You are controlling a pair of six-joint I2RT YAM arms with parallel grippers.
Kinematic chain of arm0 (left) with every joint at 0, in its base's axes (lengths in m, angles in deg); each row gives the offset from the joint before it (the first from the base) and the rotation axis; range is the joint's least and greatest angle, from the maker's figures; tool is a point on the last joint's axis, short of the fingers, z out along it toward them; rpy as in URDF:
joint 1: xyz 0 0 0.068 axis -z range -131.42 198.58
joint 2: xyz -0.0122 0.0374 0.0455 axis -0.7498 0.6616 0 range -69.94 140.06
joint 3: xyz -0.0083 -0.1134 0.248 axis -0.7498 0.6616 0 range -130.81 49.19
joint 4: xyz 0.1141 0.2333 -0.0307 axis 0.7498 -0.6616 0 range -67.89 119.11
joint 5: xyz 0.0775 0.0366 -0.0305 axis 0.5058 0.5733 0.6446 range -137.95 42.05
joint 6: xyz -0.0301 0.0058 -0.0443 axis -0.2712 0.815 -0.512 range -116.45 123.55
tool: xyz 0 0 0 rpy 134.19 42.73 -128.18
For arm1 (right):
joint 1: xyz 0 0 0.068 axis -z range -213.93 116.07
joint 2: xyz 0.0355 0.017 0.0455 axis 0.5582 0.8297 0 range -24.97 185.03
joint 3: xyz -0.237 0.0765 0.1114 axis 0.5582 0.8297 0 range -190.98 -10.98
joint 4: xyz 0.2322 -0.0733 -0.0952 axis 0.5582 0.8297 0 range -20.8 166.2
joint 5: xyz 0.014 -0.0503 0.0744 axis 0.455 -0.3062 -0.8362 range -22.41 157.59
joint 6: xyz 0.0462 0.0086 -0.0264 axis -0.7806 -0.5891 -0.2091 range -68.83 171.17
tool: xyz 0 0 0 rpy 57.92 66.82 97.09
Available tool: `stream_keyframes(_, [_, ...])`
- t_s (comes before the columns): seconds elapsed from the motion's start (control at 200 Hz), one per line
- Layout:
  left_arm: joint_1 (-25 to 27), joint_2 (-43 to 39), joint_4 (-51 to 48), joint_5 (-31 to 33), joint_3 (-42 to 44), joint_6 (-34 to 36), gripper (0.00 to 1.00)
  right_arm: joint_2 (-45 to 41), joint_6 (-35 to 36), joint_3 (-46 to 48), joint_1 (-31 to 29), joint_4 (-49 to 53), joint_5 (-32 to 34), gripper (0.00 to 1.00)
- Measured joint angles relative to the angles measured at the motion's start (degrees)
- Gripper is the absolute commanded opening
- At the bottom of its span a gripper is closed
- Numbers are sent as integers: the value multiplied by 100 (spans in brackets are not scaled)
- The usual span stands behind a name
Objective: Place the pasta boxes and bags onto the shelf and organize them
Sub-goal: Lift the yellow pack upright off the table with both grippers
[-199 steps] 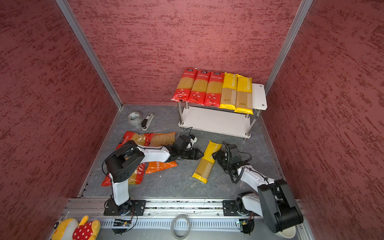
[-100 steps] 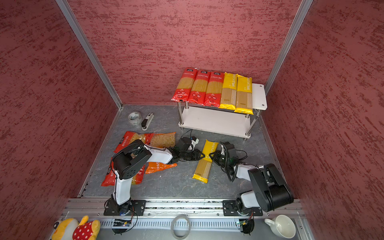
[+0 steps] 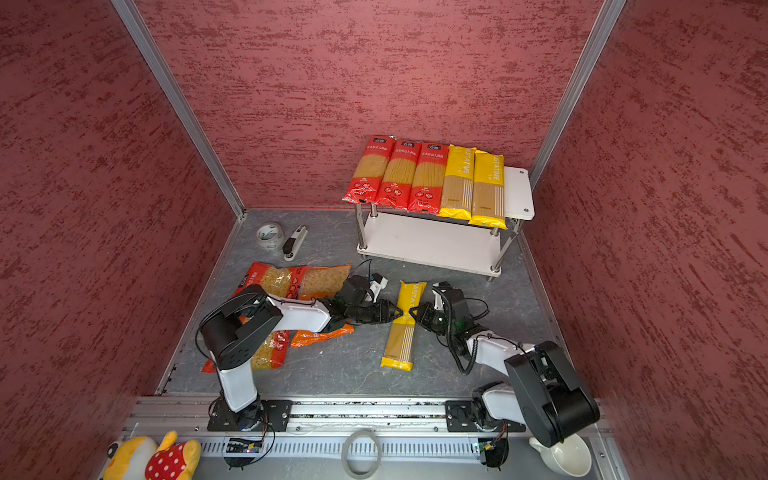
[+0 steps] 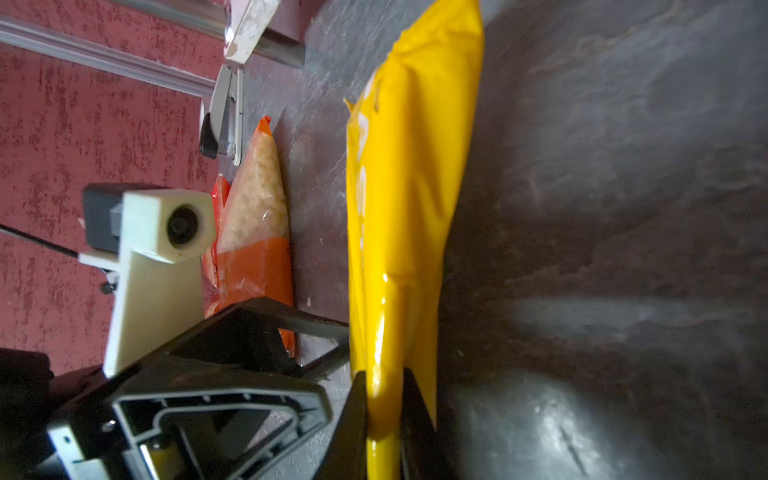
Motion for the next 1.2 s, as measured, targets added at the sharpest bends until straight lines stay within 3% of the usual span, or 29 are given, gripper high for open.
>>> stream_keyframes(0.361, [-483,-1786,1021,-142,1270,140,72,-1080,699,-667,-328,839,81,0])
stream_keyframes(0.581, [-686,-2164,2050,-317,1884,50,80,-1478,1263,-1165,-507,1029,-22,0])
stream_keyframes(0.822, [-573,-2164,2833,-654,1978,-164,77,-1510,1729,-1716,-520,1252,-365,0])
stream_keyframes(1.202, [-382,-2065,3536,-1027,1788,-424,59,-1342,1928,-2312,-522,1248,-1016,0])
